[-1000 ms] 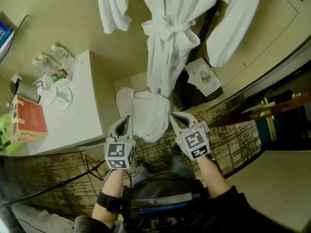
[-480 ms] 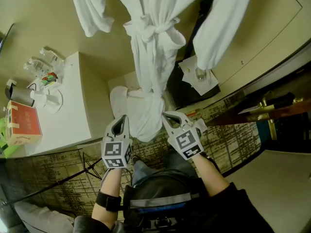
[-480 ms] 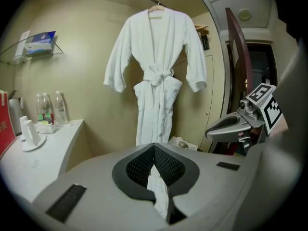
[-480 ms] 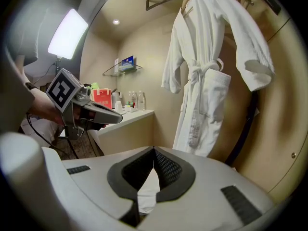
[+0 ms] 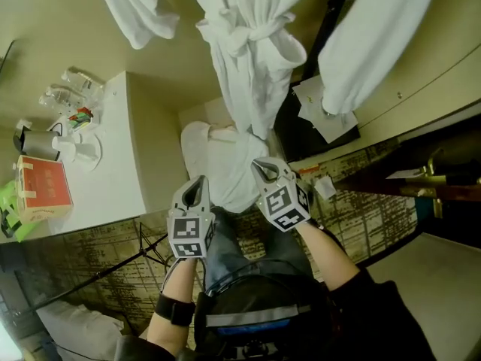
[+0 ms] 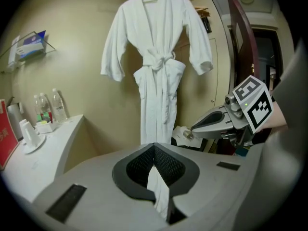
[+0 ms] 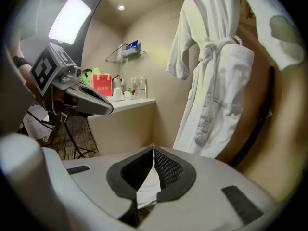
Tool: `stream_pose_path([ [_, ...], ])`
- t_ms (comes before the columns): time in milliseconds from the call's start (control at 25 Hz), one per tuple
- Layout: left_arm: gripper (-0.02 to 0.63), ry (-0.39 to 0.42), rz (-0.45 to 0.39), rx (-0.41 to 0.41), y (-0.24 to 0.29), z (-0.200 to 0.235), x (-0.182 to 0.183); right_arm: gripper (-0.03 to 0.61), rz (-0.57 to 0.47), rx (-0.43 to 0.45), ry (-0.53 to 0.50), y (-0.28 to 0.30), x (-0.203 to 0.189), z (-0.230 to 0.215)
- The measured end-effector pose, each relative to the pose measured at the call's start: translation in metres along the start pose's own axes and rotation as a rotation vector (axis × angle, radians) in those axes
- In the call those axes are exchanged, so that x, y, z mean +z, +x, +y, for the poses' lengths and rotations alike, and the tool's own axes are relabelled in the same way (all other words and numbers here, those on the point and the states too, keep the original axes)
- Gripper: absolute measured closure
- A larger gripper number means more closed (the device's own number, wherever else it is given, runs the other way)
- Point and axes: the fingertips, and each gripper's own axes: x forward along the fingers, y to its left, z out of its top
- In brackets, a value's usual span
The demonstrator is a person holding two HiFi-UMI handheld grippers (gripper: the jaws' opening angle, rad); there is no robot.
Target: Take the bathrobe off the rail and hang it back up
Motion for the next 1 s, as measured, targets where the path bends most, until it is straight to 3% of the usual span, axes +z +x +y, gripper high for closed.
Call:
stream_pose_path([
  [280, 0.611, -0.021, 0.002, -0.051, 0.050, 0.035, -0.022, 0.488, 0.131, -0.005, -0.076, 0.091, -0.019, 0.001],
  [560, 0.611, -0.140, -0.002, -0.034, 0.098, 0.070, -0.070, 0.433, 0.225, 0.007, -0.134, 0.203, -0.057, -0.001],
  [1000, 0.611, -0.239, -0.051, -0.025, 0.163, 0.107, -0.121, 0.397, 0.331, 0.017, -0.216, 0.340, -0.120, -0.002],
])
